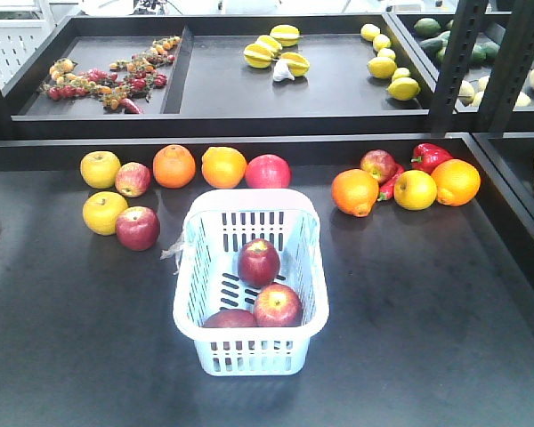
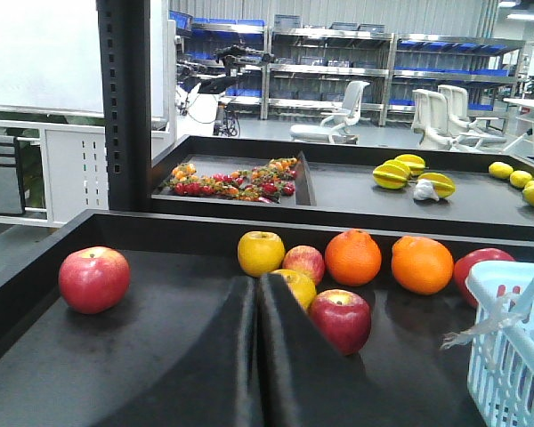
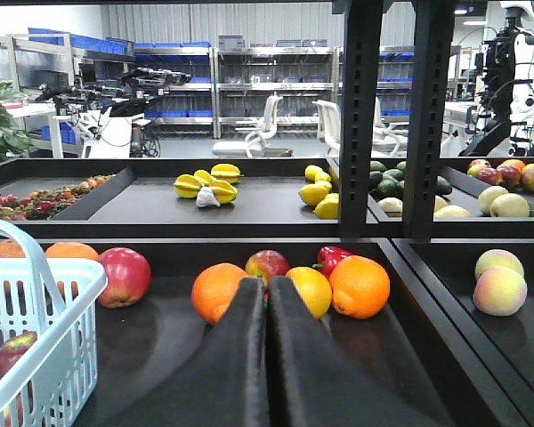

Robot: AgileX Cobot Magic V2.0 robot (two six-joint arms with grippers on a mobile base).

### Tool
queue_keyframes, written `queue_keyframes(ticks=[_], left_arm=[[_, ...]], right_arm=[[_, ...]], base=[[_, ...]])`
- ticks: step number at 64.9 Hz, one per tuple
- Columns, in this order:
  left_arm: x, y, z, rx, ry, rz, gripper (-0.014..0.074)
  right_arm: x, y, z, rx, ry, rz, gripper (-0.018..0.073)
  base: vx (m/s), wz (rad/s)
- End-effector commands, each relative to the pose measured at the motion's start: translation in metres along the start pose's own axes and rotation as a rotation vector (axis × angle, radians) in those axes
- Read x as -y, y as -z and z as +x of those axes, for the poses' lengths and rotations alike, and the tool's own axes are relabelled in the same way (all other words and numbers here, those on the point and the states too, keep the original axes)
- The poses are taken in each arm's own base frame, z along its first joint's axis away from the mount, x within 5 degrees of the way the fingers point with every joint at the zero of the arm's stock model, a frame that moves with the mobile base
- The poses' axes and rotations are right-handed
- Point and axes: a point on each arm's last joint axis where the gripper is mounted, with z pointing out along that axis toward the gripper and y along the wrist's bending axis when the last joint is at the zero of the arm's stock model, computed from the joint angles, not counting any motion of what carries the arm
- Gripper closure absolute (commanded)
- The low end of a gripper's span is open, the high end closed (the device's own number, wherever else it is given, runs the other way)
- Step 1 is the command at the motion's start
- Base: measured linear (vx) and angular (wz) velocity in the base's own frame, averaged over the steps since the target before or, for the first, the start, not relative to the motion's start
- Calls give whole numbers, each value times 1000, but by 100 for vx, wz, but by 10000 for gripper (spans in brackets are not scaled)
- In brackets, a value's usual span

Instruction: Pick three apples into basket with both arms

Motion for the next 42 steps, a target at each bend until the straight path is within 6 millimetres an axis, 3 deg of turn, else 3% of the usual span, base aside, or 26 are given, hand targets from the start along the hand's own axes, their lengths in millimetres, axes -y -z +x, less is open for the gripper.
queue_keyframes(ticks=[1,42], left_arm=[[0,1,0,68,12,3,603],[0,1,0,68,12,3,603]], right_arm=[[0,1,-2,71,24,6,564],[0,1,-2,70,23,6,564]], base=[[0,0],[0,0]])
